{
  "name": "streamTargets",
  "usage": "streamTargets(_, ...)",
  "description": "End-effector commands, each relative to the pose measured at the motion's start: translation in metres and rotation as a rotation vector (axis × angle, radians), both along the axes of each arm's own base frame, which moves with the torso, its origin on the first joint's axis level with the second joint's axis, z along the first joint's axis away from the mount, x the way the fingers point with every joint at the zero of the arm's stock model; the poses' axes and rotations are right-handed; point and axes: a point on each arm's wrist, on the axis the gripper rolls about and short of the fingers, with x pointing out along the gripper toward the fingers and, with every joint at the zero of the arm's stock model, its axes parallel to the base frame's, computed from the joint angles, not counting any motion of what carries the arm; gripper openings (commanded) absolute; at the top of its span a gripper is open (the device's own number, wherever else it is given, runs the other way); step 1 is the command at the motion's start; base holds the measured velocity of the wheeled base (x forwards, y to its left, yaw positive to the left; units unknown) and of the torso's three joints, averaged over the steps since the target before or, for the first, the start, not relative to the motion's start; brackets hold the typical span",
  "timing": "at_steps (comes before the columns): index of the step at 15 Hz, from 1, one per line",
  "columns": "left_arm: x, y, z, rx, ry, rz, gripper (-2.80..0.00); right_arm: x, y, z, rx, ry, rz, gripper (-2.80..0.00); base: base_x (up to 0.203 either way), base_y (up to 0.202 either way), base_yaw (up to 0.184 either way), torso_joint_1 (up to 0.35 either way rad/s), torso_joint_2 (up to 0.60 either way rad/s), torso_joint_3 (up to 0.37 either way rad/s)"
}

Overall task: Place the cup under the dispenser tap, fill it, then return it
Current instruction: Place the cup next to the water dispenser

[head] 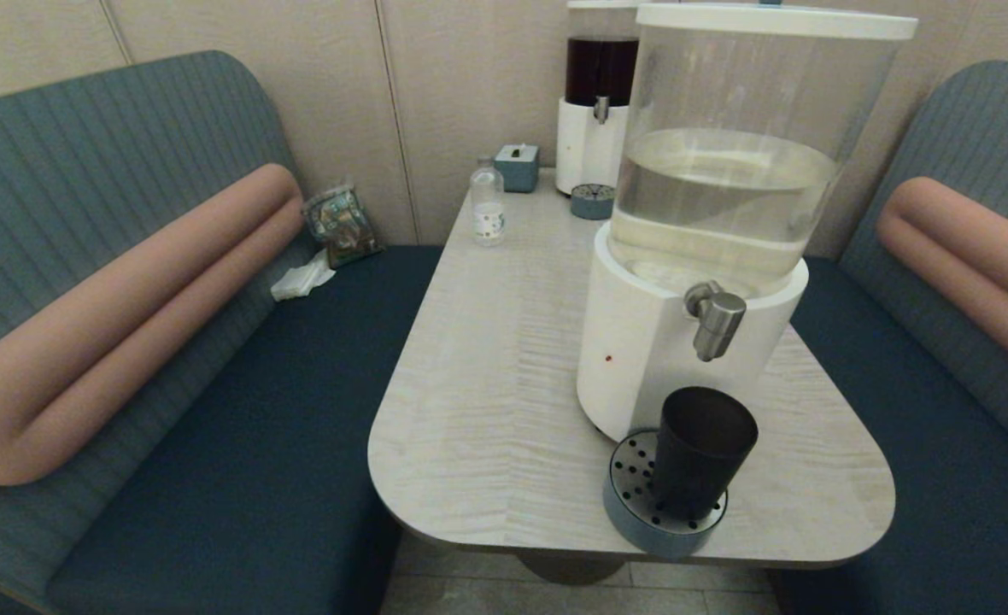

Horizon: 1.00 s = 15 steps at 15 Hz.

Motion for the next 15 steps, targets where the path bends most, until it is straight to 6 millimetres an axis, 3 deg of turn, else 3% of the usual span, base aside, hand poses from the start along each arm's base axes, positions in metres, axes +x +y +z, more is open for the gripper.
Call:
streamTargets(1, 0.0, 0.0, 0.0, -0.001, 0.0, 0.001, -2.8, -0.034, 0.002, -0.019, 0.002, -0.069, -0.049, -2.8, 0.0, 0.0, 0.0, 0.0, 0.0, 0.0)
streamTargets(4, 0.0, 0.0, 0.0, -0.001, 0.0, 0.001, -2.8, -0.054, 0.01, -0.049, -0.017, -0.094, -0.082, -2.8, 0.0, 0.0, 0.0, 0.0, 0.0, 0.0)
streamTargets(7, 0.0, 0.0, 0.0, -0.001, 0.0, 0.001, -2.8, -0.066, 0.013, -0.095, -0.134, -0.089, -0.004, -2.8, 0.0, 0.0, 0.0, 0.0, 0.0, 0.0)
streamTargets(10, 0.0, 0.0, 0.0, -0.001, 0.0, 0.001, -2.8, -0.047, 0.015, -0.13, -0.346, -0.154, 0.009, -2.8, 0.0, 0.0, 0.0, 0.0, 0.0, 0.0)
streamTargets(15, 0.0, 0.0, 0.0, -0.001, 0.0, 0.001, -2.8, 0.012, 0.016, -0.205, -0.585, -0.117, 0.001, -2.8, 0.0, 0.0, 0.0, 0.0, 0.0, 0.0)
